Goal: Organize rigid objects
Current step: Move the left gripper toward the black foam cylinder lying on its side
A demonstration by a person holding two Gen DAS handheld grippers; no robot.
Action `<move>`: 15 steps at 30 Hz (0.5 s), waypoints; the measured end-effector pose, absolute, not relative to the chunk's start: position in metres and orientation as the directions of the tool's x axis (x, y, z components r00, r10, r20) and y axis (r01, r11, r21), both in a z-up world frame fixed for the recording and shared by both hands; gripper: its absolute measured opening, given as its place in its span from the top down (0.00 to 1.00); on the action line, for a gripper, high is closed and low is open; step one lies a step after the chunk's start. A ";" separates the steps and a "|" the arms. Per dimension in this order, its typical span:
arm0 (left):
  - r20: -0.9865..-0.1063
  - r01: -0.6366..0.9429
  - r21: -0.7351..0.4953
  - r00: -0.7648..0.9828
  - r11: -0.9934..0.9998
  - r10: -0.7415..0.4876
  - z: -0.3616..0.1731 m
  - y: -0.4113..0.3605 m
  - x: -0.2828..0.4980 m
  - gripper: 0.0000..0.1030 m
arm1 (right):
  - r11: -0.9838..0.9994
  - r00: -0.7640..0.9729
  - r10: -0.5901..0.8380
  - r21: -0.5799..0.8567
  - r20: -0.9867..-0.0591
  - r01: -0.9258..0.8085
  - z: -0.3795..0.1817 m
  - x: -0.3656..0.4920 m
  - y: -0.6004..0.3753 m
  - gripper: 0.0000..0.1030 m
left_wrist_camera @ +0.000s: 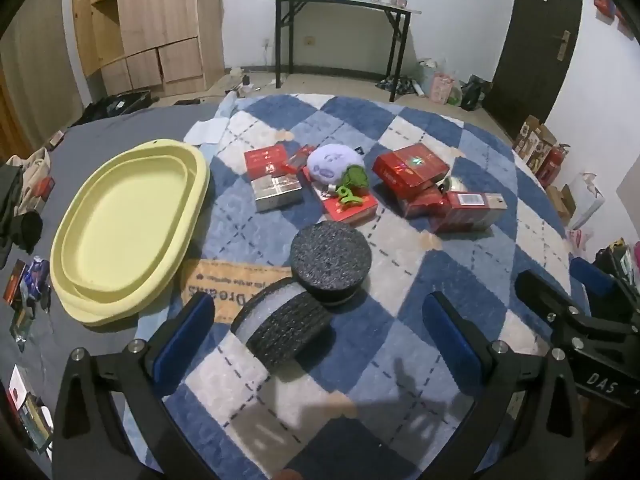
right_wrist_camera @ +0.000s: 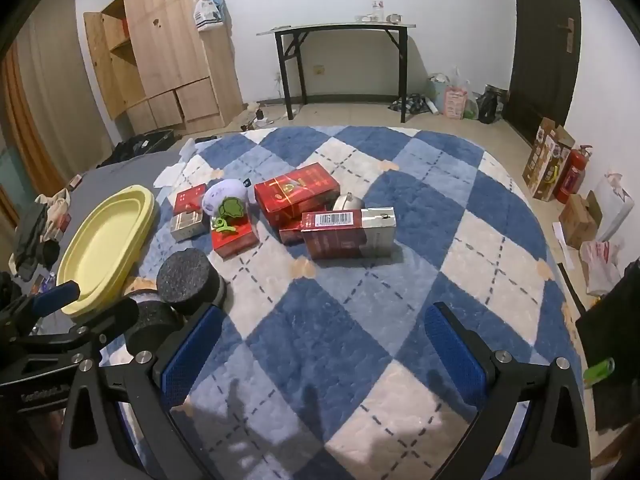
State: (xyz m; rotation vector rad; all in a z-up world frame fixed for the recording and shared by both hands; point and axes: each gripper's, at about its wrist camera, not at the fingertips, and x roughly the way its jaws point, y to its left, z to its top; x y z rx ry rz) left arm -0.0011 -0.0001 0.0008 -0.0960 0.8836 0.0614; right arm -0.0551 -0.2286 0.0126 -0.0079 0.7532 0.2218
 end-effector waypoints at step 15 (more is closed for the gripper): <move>-0.823 -0.150 -0.096 0.567 0.984 0.006 -0.019 0.020 0.004 0.00 | 0.977 0.707 0.196 0.074 -0.680 -0.199 0.004 -0.058 -0.221 0.00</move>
